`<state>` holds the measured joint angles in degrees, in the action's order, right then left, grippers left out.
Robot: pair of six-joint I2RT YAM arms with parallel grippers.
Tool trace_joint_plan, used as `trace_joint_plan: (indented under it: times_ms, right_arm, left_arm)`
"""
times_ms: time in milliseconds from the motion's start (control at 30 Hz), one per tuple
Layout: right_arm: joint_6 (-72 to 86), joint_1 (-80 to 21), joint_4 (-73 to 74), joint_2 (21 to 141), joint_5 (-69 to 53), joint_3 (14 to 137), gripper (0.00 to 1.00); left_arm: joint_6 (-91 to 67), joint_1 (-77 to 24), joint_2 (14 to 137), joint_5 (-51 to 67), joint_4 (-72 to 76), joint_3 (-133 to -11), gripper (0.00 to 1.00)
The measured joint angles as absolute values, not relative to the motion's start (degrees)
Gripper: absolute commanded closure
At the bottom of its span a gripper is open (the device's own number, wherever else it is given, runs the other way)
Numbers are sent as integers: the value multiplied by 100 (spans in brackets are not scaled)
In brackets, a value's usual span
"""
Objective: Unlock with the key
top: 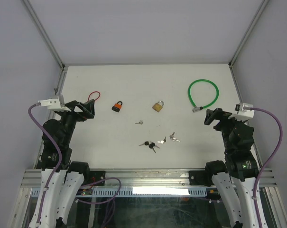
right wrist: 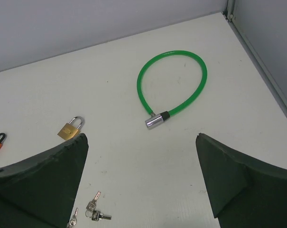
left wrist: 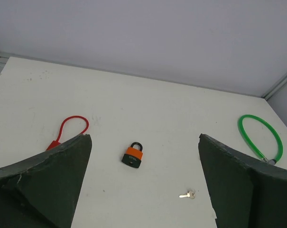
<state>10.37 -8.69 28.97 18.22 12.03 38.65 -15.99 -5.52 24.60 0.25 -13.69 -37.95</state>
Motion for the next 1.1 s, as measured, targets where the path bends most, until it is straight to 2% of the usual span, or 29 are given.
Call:
trace_joint_plan:
  times_ms: [233,500,867,1100]
  right_arm:
    - [1041,-862,2895,1772,1098,3865,0]
    - [1109,-858,2884,1546,904,3865,0]
    - [1527,-906,2639,1339,187,3787,0]
    - [1614,-1313,2674,1468,5,3787,0]
  left_arm:
    - [-1601,-552,2722,27,-1361,-3795,1]
    - [-1625,-552,3688,51,-1463,-3883,1]
    - [-1643,-508,5760,-272,-2064,-4727,1]
    - [-1203,-276,7140,-473,-2589,-5568,1]
